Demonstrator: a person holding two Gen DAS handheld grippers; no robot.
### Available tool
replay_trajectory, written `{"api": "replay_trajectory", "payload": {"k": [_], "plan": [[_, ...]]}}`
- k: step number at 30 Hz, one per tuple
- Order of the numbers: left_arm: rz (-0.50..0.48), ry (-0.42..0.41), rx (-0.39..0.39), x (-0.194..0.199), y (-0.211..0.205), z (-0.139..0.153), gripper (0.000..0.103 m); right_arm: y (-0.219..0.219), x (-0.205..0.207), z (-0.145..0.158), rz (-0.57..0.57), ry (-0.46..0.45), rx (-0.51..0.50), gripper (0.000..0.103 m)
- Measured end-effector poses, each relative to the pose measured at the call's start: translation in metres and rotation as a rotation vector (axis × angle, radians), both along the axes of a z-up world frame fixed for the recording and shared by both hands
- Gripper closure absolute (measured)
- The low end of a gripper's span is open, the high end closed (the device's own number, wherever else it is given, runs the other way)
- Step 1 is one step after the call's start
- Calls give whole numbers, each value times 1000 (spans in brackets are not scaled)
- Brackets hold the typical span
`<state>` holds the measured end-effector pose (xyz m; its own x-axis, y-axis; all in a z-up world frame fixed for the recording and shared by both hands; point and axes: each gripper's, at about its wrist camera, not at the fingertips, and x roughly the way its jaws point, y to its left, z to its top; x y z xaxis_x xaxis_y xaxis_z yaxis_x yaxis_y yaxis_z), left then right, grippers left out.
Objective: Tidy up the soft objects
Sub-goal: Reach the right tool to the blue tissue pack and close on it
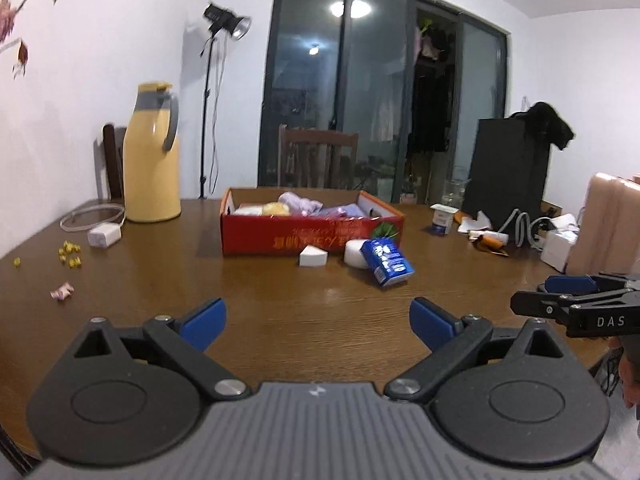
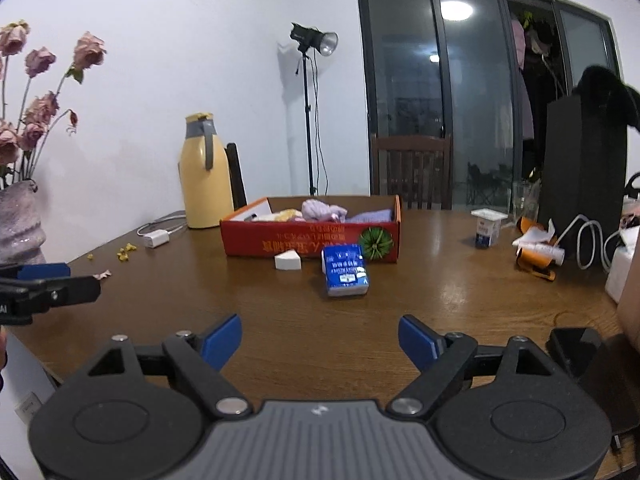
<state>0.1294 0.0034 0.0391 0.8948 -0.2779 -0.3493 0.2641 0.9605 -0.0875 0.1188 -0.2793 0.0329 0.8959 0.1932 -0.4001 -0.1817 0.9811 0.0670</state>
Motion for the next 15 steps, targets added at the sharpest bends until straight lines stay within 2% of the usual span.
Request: {"api": "replay_trajectory", "payload": {"k": [5, 10, 15], "plan": [[27, 32, -6, 41, -6, -8, 3, -2, 55, -13, -25, 63, 15, 17], [53, 24, 35, 93, -19, -14, 0, 0, 140, -32, -47, 157, 32, 17], [51, 35, 46, 133, -27, -20, 0, 12, 217, -45, -70, 148, -16, 17]]}}
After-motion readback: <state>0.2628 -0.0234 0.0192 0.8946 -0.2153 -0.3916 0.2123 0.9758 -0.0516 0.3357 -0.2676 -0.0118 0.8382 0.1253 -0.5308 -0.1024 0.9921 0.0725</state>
